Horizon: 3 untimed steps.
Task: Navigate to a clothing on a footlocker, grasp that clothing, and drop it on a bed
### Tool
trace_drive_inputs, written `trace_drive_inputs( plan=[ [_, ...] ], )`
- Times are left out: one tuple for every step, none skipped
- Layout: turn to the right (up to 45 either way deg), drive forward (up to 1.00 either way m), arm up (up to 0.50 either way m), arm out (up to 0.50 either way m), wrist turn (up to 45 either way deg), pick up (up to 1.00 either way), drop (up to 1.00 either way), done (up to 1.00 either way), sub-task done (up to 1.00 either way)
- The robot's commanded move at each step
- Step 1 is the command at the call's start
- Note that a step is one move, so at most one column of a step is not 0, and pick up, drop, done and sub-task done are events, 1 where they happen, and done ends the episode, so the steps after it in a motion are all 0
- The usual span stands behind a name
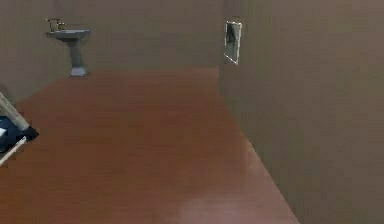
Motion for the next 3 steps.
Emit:
trace_drive_inputs(
  plan=[
    [0.0,1.0,0.0,0.0,0.0,0.0,0.0,0.0,0.0],
    [0.0,1.0,0.0,0.0,0.0,0.0,0.0,0.0,0.0],
    [0.0,1.0,0.0,0.0,0.0,0.0,0.0,0.0,0.0]
  ],
)
